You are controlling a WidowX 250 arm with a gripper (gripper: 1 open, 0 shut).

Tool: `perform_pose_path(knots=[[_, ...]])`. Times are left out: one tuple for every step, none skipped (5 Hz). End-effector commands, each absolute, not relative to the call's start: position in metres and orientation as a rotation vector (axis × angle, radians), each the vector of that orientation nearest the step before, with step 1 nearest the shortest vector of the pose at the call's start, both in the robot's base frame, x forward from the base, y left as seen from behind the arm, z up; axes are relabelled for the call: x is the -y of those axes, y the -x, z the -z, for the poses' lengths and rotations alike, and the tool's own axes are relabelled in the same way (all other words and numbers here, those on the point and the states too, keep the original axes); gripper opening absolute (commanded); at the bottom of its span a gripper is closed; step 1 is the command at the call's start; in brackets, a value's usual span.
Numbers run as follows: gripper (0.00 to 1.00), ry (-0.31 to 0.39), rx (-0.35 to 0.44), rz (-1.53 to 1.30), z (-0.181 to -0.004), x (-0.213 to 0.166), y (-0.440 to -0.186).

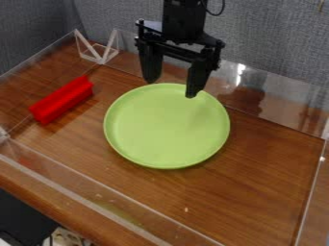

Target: Put the red object on the green plate

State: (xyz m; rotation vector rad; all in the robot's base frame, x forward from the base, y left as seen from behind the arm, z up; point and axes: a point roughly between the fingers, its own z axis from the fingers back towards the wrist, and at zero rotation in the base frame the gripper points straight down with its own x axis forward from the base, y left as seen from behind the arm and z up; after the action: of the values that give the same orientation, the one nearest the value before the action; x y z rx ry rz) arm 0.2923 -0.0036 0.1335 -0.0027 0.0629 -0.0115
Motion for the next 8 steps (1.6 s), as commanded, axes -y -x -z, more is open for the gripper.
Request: perform_pose_path(knots=[[1.00, 0.008, -0.085, -0.038, -0.126, -0.004, -0.289], [1.00, 0.007, -0.088, -0.085, -0.115, -0.033, -0.287], [1.00, -0.003, -0.065, -0.118, -0.110, -0.075, -0.283], [1.00, -0.009, -0.038, -0.200, -0.107, -0.121, -0.278], [1.00, -0.012, -0.004, -0.281, -0.106, -0.163, -0.268], [1.00, -0.002, 0.009, -0.356, -0.091, -0.187, -0.261], [1.00, 0.009, 0.016, -0.387, -0.075, -0.186, -0.272], [1.00, 0.015, 0.044, -0.410, -0.065, -0.176, -0.288]])
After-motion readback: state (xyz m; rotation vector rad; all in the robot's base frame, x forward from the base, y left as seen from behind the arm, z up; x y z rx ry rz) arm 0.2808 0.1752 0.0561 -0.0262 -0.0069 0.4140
